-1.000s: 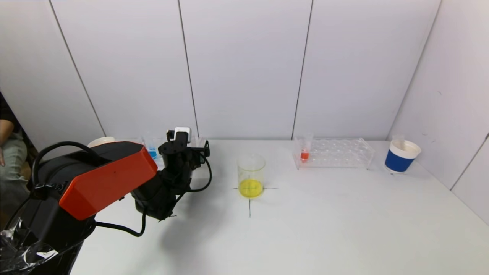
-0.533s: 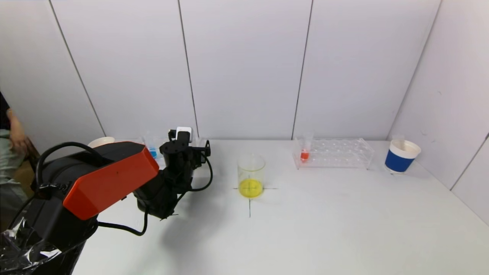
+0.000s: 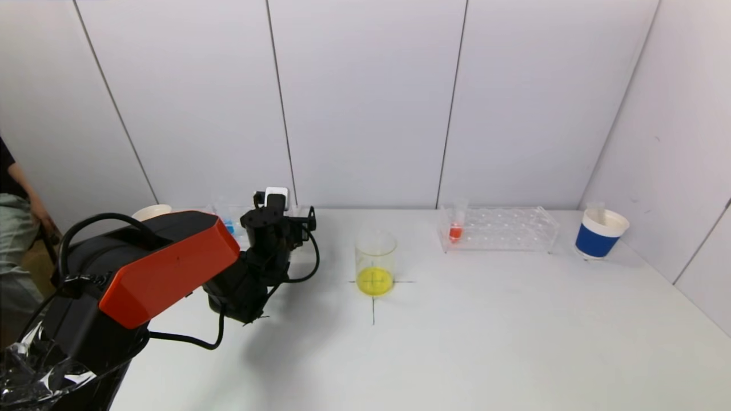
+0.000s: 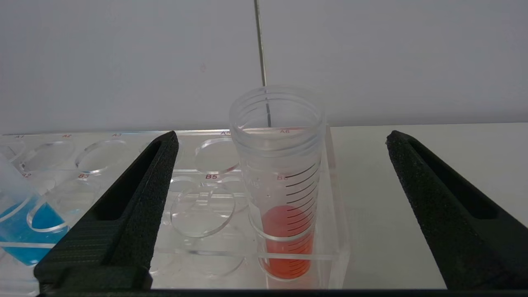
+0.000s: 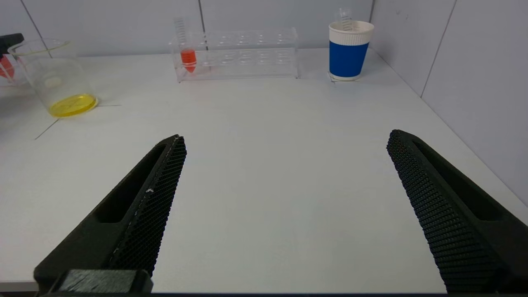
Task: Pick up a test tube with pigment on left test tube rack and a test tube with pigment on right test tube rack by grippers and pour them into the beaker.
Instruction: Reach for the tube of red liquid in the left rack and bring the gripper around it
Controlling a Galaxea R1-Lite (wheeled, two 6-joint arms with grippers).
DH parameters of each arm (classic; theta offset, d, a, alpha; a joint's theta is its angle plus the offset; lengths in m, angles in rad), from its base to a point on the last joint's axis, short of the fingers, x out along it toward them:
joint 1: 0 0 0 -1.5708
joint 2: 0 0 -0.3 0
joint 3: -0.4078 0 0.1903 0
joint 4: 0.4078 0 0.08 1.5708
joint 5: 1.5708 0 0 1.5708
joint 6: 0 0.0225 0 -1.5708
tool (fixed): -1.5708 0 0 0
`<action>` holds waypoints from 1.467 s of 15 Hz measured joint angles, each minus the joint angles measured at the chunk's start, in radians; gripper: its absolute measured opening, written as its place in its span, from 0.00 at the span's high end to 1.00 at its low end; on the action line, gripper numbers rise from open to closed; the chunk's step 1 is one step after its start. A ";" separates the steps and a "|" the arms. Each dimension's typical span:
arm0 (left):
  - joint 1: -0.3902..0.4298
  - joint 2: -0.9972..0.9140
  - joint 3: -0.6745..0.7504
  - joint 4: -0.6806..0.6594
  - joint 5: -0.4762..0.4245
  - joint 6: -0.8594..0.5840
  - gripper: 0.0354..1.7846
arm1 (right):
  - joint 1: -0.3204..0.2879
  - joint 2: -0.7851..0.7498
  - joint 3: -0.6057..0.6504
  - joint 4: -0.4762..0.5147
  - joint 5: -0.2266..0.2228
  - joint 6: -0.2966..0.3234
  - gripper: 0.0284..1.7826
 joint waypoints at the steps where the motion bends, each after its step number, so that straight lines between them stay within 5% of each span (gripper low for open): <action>1: 0.000 0.001 -0.002 0.000 0.000 0.000 0.01 | 0.000 0.000 0.000 0.000 0.000 0.000 0.01; 22: 0.001 0.014 -0.009 -0.003 0.005 0.002 0.01 | 0.000 0.000 0.000 0.000 0.000 0.000 0.01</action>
